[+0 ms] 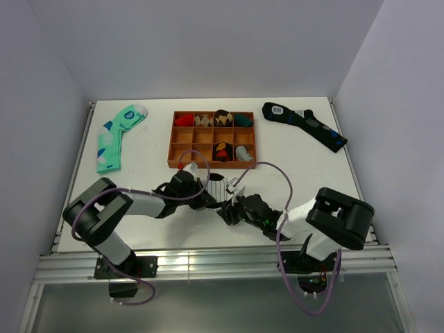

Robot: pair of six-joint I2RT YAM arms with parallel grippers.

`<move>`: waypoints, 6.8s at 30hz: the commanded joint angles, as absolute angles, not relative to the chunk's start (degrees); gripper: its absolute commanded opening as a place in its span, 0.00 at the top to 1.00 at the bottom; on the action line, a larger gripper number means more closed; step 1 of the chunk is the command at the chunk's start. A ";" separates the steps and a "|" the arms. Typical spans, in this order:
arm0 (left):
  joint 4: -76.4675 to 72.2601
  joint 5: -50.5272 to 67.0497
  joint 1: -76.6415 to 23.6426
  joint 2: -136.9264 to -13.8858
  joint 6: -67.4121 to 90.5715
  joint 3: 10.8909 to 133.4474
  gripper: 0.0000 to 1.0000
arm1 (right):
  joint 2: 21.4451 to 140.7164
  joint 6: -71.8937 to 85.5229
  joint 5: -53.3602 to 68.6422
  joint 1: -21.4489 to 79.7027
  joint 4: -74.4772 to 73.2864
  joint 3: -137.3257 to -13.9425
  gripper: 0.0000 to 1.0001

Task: Roll the socks
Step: Roll the sock at the center of the board.

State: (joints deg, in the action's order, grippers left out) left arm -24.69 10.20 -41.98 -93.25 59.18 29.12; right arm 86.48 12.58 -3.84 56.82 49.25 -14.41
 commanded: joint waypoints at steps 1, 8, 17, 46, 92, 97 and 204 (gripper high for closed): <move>-1.15 0.26 -39.29 -96.15 51.68 27.15 1.00 | 88.24 12.39 -4.92 56.60 49.22 -14.94 0.50; 1.84 0.26 -37.88 -96.59 49.92 29.79 1.00 | 91.05 12.04 -7.03 57.92 47.64 -16.43 0.51; 1.50 0.52 -37.18 -98.08 49.48 30.23 1.00 | 93.51 11.07 -10.36 59.24 47.19 -17.58 0.52; -13.61 6.76 -36.47 -95.99 55.18 19.08 1.00 | 88.86 26.45 -7.74 60.65 24.89 -24.87 0.87; -16.61 -37.23 -72.30 -51.93 45.71 12.21 0.57 | 93.16 23.12 11.78 50.54 -22.23 -49.92 0.91; -17.93 -45.25 -80.67 -58.70 39.74 16.69 0.55 | 96.06 21.89 13.36 50.62 -23.90 -52.12 0.91; -9.58 -28.39 -73.48 -89.12 23.64 35.51 0.61 | 103.71 8.88 21.01 39.73 -37.36 -60.56 0.96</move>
